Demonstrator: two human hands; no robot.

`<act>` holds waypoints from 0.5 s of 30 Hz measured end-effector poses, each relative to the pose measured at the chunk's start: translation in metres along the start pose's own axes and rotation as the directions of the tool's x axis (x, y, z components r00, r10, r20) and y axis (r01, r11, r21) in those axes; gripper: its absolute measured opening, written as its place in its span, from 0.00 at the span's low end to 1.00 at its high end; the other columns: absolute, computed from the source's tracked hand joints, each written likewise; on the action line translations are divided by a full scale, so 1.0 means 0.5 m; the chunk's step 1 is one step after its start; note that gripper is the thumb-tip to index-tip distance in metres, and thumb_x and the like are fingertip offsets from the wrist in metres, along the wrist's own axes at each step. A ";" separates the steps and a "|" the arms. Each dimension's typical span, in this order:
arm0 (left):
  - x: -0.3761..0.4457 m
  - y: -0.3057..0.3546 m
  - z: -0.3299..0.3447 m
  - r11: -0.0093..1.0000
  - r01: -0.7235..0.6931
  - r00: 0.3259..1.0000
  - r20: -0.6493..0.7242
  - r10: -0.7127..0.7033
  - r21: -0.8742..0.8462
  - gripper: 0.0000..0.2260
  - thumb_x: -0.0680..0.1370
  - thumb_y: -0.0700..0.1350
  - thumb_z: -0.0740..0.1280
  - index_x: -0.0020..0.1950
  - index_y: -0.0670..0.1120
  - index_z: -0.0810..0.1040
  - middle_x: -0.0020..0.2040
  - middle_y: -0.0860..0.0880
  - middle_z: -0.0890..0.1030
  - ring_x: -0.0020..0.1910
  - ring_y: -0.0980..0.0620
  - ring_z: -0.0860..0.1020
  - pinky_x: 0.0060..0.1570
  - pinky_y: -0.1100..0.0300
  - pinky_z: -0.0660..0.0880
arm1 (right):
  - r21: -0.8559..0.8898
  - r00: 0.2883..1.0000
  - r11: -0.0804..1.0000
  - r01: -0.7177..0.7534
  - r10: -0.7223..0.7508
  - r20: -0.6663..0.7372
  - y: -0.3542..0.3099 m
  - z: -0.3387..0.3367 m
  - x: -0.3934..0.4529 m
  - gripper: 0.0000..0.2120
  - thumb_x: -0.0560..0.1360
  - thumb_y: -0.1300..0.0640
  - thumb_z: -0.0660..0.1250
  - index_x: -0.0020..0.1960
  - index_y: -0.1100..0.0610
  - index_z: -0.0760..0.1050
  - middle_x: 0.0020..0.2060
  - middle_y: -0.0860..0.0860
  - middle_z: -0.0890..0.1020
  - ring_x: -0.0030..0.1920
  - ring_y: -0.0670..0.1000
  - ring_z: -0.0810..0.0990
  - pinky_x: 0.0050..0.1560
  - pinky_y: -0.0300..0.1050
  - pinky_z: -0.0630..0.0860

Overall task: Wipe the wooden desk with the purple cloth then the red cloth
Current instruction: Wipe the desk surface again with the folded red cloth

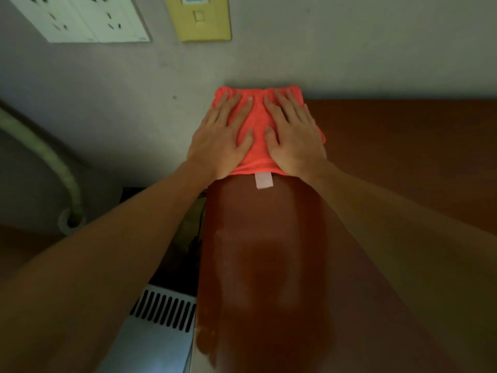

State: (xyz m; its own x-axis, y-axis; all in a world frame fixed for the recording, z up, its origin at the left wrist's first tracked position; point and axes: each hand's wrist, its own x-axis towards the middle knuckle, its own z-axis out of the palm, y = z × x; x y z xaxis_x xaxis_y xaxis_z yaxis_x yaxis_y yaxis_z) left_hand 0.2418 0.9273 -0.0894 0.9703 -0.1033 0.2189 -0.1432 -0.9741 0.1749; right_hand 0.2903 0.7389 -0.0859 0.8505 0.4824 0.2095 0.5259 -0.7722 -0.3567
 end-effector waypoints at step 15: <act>-0.421 0.217 -0.070 0.997 0.067 0.987 0.148 -0.058 -0.050 0.29 0.85 0.58 0.45 0.83 0.47 0.48 0.84 0.45 0.50 0.83 0.47 0.45 0.81 0.43 0.49 | 0.016 0.997 1.000 -0.017 0.016 0.076 -0.132 -0.050 -0.456 0.31 0.82 0.48 0.48 0.83 0.57 0.58 0.82 0.55 0.60 0.84 0.55 0.52 0.82 0.62 0.54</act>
State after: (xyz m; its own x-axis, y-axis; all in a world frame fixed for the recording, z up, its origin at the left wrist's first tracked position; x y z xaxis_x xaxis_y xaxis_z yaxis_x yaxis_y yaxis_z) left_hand 0.0151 0.8501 -0.0831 0.9951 -0.0748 0.0639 -0.0880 -0.9675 0.2373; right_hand 0.0622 0.6696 -0.0876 0.8554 0.5003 0.1341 0.5111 -0.7736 -0.3745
